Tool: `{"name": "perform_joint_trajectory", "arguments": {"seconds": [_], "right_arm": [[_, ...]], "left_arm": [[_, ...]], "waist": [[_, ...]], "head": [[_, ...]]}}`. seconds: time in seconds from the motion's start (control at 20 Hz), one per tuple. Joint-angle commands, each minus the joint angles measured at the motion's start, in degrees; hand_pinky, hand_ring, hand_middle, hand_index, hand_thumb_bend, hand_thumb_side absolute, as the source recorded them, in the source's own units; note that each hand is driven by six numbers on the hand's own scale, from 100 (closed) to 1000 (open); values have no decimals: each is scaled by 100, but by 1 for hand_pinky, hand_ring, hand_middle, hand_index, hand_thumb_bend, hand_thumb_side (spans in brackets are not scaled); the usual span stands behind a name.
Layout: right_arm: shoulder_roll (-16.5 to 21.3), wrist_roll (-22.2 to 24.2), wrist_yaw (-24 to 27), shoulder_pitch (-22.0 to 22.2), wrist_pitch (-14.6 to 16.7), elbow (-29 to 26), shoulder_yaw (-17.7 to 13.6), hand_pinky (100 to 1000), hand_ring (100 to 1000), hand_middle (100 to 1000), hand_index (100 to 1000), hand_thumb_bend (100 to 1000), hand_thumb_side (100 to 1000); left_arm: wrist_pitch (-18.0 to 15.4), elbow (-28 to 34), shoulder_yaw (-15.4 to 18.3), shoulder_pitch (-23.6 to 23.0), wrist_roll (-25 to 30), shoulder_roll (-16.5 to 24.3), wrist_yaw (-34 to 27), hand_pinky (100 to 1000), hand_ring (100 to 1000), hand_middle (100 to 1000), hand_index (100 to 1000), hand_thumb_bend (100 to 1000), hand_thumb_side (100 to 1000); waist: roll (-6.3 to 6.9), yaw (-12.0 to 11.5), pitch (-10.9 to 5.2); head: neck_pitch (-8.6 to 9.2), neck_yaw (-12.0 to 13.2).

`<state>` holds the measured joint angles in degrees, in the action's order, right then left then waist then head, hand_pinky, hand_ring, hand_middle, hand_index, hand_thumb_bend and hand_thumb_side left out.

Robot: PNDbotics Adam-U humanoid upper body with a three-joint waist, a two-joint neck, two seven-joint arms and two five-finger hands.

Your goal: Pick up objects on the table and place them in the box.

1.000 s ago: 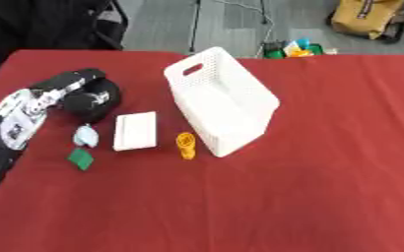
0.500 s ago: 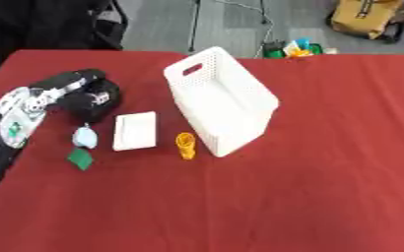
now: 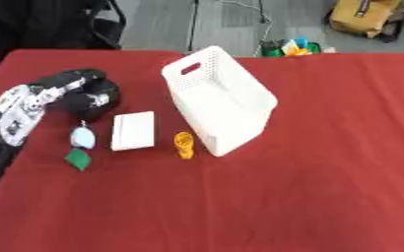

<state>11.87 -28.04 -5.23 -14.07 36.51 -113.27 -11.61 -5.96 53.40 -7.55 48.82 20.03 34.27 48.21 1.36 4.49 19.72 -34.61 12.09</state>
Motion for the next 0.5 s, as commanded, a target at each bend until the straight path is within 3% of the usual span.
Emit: {"name": "perform_joint_trajectory", "arguments": {"seconds": [0.05,0.1,0.15,0.4,0.5], "right_arm": [[60,-76,45,-47,34,-132,-6,608,572,536,590,100,946],[59,-86,49,-48,32,-132,-7,608,572,536,590,100,946],[59,-95,52,-48,30,-132,-8,607,571,534,588,100,944],[56,-130,109,-53,11,-132,2,607,568,529,585,100,939],[55,-147,141,-54,7,-132,0,606,568,529,583,100,937]], "left_arm": [[-11,-207,-128,-90,-43,26,284,796,1000,1000,1000,561,919],[-15,-219,-130,-91,-76,21,351,796,1000,1000,1000,561,919],[-22,-234,-134,-92,-98,17,410,706,1000,1000,1000,560,908],[-55,-332,-125,-90,-114,-16,574,684,1000,1000,1000,559,895],[-71,-348,-108,-93,-144,-34,568,653,1000,1000,1000,515,886]], "waist": [[-23,7,-40],[-23,8,-40],[-23,8,-39],[-33,7,-36],[-39,5,-29]], "head": [[66,-11],[65,-11],[66,-12],[72,-15],[68,-16]]}}
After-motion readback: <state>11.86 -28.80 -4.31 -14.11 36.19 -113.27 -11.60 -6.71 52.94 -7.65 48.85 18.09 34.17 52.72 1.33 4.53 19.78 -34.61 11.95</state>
